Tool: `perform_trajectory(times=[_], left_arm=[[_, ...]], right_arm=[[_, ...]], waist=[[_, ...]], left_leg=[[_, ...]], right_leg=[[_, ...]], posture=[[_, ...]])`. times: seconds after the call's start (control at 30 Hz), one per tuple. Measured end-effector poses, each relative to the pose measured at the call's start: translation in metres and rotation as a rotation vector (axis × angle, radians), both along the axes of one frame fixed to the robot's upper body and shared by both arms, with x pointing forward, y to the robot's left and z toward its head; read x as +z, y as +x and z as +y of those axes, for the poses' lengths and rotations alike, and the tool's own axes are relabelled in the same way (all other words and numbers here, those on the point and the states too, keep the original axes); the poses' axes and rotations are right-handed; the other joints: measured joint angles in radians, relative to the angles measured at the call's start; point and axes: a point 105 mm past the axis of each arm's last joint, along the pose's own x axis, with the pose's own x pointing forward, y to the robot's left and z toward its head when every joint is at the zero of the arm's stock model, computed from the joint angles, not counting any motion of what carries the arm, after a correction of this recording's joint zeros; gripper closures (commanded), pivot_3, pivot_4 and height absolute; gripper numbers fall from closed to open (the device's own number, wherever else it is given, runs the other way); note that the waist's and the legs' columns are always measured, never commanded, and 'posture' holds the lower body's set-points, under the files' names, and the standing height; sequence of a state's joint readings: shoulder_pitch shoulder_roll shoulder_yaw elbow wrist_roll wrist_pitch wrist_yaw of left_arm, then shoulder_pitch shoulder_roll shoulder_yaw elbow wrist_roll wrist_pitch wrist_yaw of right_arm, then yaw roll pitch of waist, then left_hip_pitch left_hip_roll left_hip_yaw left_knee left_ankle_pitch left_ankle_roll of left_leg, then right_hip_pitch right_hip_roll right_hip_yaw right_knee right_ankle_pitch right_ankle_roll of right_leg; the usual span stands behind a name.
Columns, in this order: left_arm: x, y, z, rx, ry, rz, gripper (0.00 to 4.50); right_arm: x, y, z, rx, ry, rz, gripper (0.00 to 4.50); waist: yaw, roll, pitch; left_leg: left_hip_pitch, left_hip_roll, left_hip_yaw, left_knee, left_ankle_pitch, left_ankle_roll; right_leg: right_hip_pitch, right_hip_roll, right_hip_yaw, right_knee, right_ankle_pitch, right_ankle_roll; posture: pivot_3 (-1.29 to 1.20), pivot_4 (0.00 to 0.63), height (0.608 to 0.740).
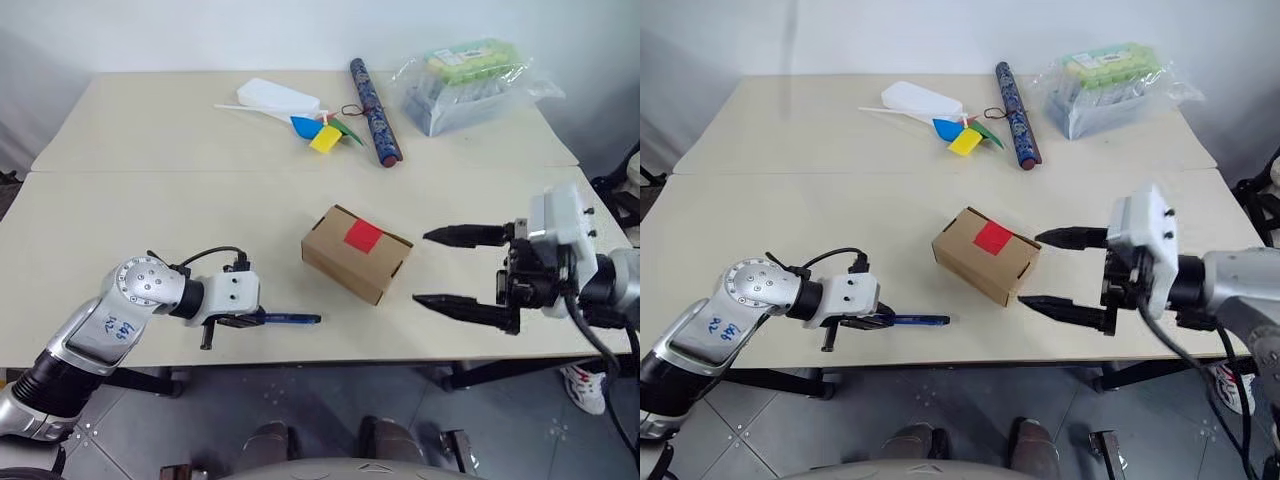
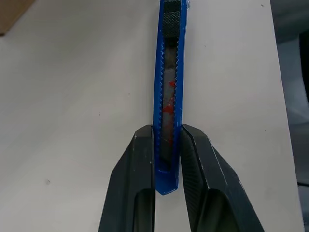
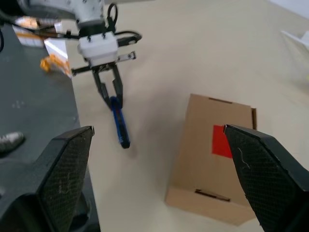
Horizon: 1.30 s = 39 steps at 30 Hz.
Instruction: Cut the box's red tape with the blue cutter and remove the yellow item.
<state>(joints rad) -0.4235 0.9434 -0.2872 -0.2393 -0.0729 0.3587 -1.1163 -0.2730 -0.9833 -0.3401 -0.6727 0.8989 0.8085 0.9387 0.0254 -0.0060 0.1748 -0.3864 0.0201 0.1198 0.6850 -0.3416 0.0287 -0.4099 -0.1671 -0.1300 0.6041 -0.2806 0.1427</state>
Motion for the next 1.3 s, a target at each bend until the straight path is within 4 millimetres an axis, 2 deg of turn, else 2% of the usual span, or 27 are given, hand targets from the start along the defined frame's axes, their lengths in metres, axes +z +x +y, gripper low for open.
perform_trajectory(times=[0.23,0.43,0.63,0.7,0.77,0.87,1.1,1.3], left_arm=[[-0.003,-0.004,0.000,-0.012,0.031,-0.019,4.11],[-0.005,-0.010,0.003,-0.007,0.058,-0.025,4.11],[-0.007,-0.019,0.006,0.007,0.081,-0.016,4.11],[-0.008,-0.019,0.006,0.009,0.083,-0.014,4.11],[-0.008,-0.019,0.006,0.012,0.083,-0.012,4.11],[-0.008,-0.019,0.006,0.012,0.088,-0.011,4.11],[-0.008,-0.017,0.004,0.003,0.105,-0.011,4.11],[-0.009,-0.017,0.003,-0.001,0.117,-0.015,4.11]], right_arm=[[-0.017,-0.011,0.016,0.001,-0.070,0.015,0.00],[-0.027,-0.011,0.013,-0.020,-0.097,0.047,0.00],[-0.046,-0.010,0.013,-0.031,-0.135,0.092,0.00],[-0.051,-0.008,0.013,-0.033,-0.156,0.081,0.38],[-0.060,-0.005,0.014,-0.035,-0.188,0.078,0.95],[-0.071,-0.005,0.021,-0.006,-0.231,0.066,2.00],[-0.079,0.003,0.058,0.098,-0.276,-0.015,4.46],[-0.088,0.010,0.084,0.157,-0.293,-0.052,4.46]], waist=[[-0.001,0.000,0.000],[-0.002,0.001,-0.001],[-0.004,0.002,-0.001],[-0.003,0.002,-0.002],[-0.004,0.002,-0.002],[-0.004,0.004,-0.003],[-0.005,0.006,-0.004],[-0.006,0.007,-0.005]], left_leg=[[0.001,0.001,-0.001,0.000,0.000,0.000],[0.001,0.001,-0.001,0.000,0.000,0.001],[0.003,0.001,0.000,0.000,0.000,0.001],[0.003,0.001,0.000,0.000,0.000,0.001],[0.003,0.001,0.000,0.000,0.000,0.001],[0.004,0.001,0.000,0.000,0.000,0.001],[0.006,0.001,0.002,0.000,0.000,0.001],[0.008,0.001,0.002,0.000,0.000,0.000]], right_leg=[[0.000,0.000,0.002,0.000,0.000,0.000],[0.000,0.000,0.001,0.000,0.000,0.000],[0.001,0.000,0.002,0.000,0.000,0.000],[0.001,0.000,0.002,0.000,0.000,0.000],[0.001,0.000,0.003,0.000,0.000,-0.001],[0.001,0.000,0.003,0.001,0.000,-0.001],[0.002,0.000,0.004,0.002,-0.001,-0.001],[0.002,0.000,0.004,0.004,-0.001,-0.002]], posture=[[0.00,0.150,0.740],[0.00,0.150,0.740],[0.00,0.150,0.740],[0.00,0.150,0.740],[0.00,0.150,0.740],[0.00,0.150,0.740],[0.00,0.150,0.740],[0.00,0.150,0.740]])
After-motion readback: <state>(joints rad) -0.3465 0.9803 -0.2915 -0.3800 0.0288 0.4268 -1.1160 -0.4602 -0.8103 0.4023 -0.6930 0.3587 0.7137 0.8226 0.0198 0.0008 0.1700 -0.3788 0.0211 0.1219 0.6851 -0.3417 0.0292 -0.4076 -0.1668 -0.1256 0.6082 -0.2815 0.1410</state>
